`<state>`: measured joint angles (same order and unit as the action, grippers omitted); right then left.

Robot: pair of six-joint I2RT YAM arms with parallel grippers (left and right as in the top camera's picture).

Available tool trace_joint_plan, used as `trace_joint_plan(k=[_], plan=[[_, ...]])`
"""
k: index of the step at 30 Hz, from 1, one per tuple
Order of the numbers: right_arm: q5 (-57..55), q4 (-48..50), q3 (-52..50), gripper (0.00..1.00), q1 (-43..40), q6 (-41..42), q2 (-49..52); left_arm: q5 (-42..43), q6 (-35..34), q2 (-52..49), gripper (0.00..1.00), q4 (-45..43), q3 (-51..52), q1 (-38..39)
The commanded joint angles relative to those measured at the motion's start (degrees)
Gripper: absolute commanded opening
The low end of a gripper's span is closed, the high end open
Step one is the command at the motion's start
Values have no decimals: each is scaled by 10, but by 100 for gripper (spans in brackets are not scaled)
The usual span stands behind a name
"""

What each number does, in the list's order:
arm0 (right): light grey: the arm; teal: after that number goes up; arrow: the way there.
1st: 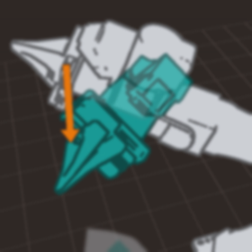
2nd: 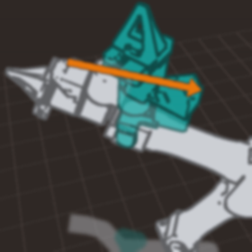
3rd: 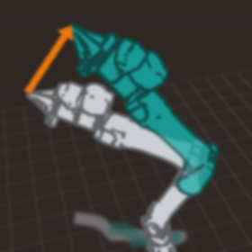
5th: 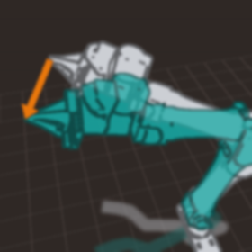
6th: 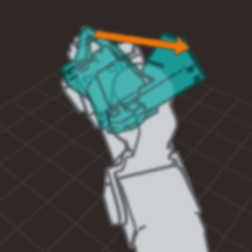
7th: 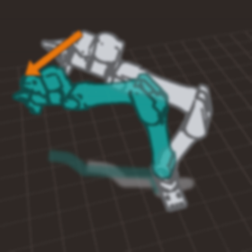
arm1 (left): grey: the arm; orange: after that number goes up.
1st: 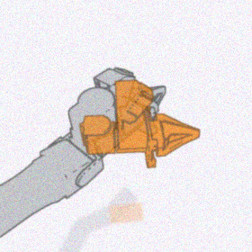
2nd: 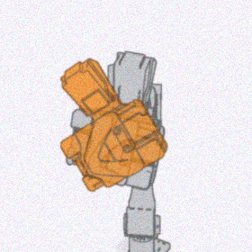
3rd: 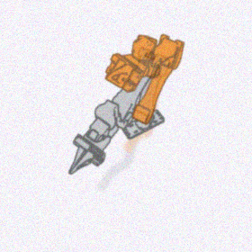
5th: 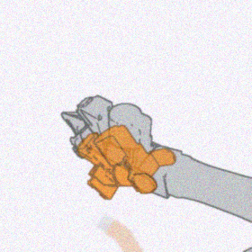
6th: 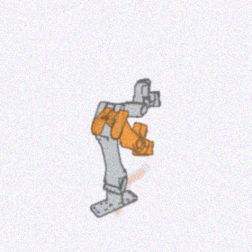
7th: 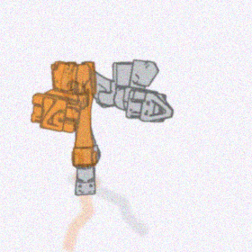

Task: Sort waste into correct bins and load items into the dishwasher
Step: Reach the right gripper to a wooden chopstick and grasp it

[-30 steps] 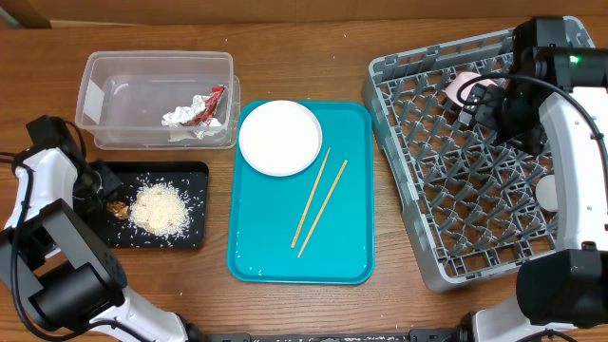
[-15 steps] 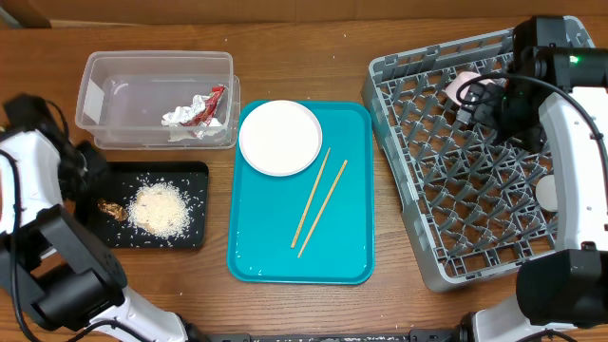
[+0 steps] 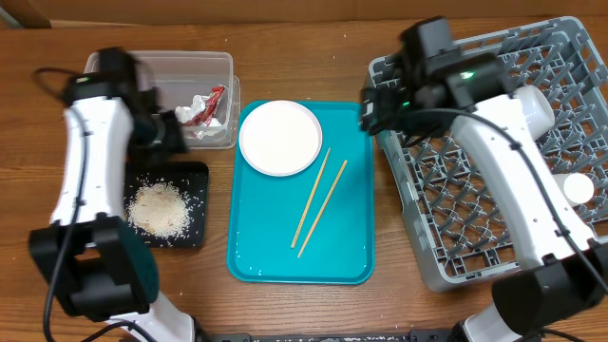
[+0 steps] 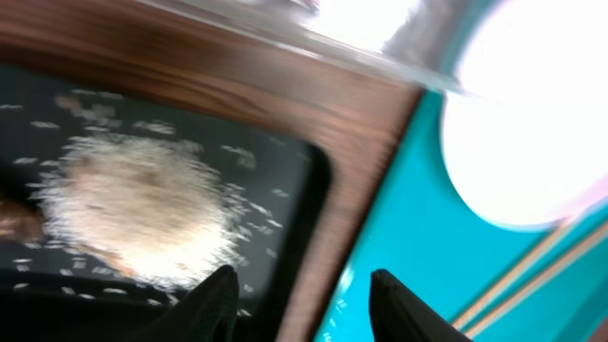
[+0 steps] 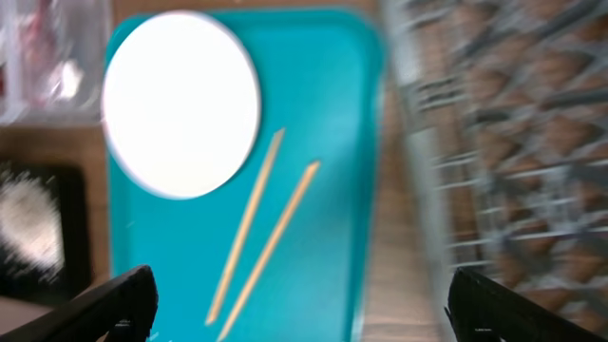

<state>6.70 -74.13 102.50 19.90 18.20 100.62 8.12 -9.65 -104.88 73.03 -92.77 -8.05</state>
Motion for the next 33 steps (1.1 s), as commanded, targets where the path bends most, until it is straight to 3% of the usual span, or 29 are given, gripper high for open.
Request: trace_joint_plan(k=[1,9,16,27,33], plan=[[25,2,-7,99,40,62,36,-34,17,17,48,16,8,56],[24,8,-53,99,111,141,98,-71,17,17,50,37,8,122],[24,37,-98,95,137,201,154,-70,6,17,52,34,8,128],[24,90,-153,63,139,213,203,-66,6,17,55,31,8,133],[24,124,-195,56,139,228,204,-66,6,17,56,30,8,132]])
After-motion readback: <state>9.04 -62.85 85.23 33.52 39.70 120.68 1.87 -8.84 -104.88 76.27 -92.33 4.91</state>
